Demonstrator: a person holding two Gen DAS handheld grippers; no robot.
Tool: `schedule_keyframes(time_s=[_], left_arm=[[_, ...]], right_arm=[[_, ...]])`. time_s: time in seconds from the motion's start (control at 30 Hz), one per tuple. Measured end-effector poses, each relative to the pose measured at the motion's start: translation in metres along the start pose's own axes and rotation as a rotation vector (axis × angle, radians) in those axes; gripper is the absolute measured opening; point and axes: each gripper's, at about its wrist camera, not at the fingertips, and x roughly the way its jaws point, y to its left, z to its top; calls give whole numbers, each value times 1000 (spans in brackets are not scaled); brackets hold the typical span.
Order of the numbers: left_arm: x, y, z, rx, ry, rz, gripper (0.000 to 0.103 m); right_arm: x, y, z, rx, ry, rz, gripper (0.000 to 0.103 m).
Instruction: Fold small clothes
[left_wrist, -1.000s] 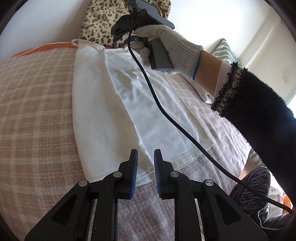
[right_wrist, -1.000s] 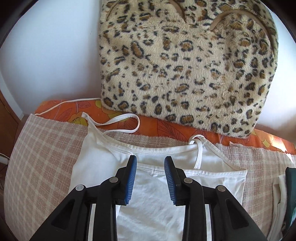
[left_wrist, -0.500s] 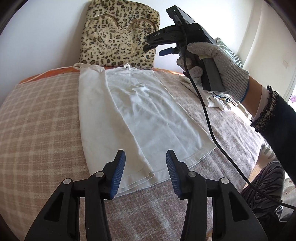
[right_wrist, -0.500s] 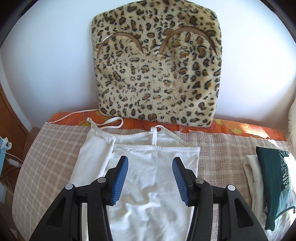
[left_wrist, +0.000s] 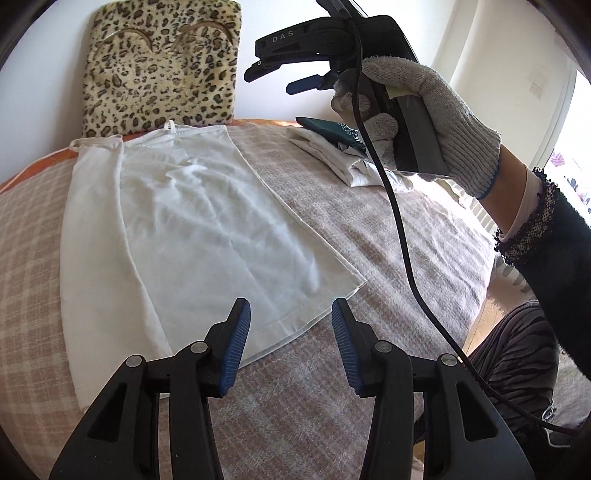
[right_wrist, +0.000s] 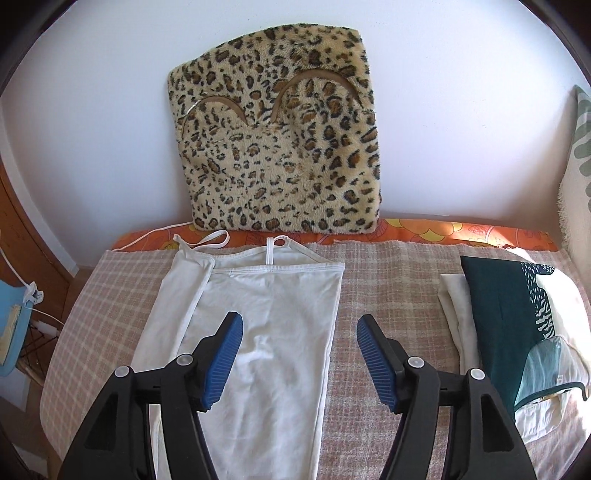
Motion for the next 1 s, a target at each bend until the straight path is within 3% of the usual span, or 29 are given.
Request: schedule_keyframes(time_s=[0.17, 0.23, 0.4, 0.53, 0.67, 1.0], left_arm=[[19, -31, 9, 68, -8, -7, 44], [30, -42, 11, 91, 11, -10, 44], [54, -52, 9, 127, 68, -12, 44], [64, -58, 10, 154, 66, 10, 44], [72, -61, 9, 165, 74, 30, 44], [85, -70, 6, 210, 78, 39, 44]], right_arm=[[2, -29, -7, 31, 1, 28, 67], [7, -40, -9, 43, 7, 56, 71], [24, -70, -10, 109, 10, 97, 72], [36, -85, -4, 125, 18, 107, 72], [54, -97, -2, 163, 39, 149, 72], [94, -97, 9, 143, 60, 123, 71]])
